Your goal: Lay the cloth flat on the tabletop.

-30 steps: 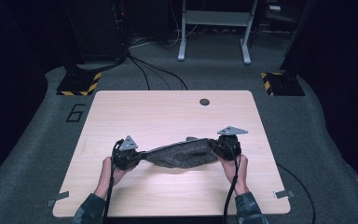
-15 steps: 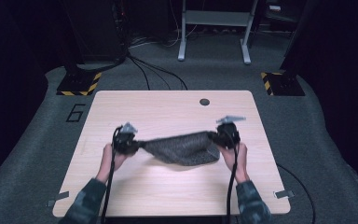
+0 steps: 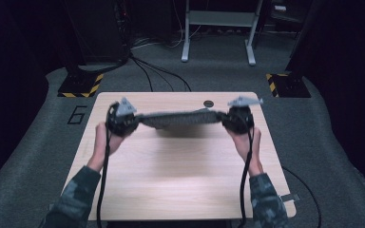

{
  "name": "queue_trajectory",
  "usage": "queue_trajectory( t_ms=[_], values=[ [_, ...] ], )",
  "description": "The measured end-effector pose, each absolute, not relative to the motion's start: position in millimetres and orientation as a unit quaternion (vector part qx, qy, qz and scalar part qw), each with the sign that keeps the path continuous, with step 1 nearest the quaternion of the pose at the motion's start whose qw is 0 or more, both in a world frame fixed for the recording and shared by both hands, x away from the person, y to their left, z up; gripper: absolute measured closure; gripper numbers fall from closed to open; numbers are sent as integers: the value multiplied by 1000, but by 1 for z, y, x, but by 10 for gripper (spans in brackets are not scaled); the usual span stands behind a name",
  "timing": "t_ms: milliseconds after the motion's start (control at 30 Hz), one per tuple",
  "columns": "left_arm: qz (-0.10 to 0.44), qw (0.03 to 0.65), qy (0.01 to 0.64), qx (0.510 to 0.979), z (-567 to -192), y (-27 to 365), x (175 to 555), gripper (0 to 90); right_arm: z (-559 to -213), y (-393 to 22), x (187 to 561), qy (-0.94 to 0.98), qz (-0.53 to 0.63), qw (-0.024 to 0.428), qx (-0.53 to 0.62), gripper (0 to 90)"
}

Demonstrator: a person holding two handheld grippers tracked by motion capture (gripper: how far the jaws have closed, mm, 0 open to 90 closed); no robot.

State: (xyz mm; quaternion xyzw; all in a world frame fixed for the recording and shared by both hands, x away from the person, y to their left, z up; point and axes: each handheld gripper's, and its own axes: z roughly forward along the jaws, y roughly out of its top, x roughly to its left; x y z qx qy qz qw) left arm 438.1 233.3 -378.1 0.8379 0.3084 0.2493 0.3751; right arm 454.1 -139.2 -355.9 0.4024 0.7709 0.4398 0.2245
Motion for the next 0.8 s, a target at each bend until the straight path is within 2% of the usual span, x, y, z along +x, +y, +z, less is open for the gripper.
queue_trajectory(
  t_ms=[100,133,167,233,267,300,400,467,600,800],
  values=[
    [198,349,309,862,-437,230,420,836,-411,-143,429,789,416,200,407,860],
    [176,344,312,868,-448,229,416,802,-433,-143,421,799,399,188,408,850],
    [159,336,324,870,-464,228,411,725,-445,-143,416,802,393,180,413,809],
    [117,340,335,871,-484,231,398,555,-470,-145,406,812,383,152,414,690],
    [114,341,345,867,-490,235,388,473,-479,-148,400,815,378,148,413,619],
    [108,345,348,865,-491,240,382,390,-485,-153,394,813,382,135,419,514],
    [98,364,364,852,-484,259,367,287,-480,-169,384,800,411,122,419,366],
    [110,371,371,844,-474,269,364,269,-470,-175,384,795,419,125,420,305],
    [138,373,388,831,-457,273,384,220,-459,-169,404,790,420,140,424,216],
    [158,336,411,832,-473,234,436,167,-484,-138,449,809,362,157,436,157]
  ],
)
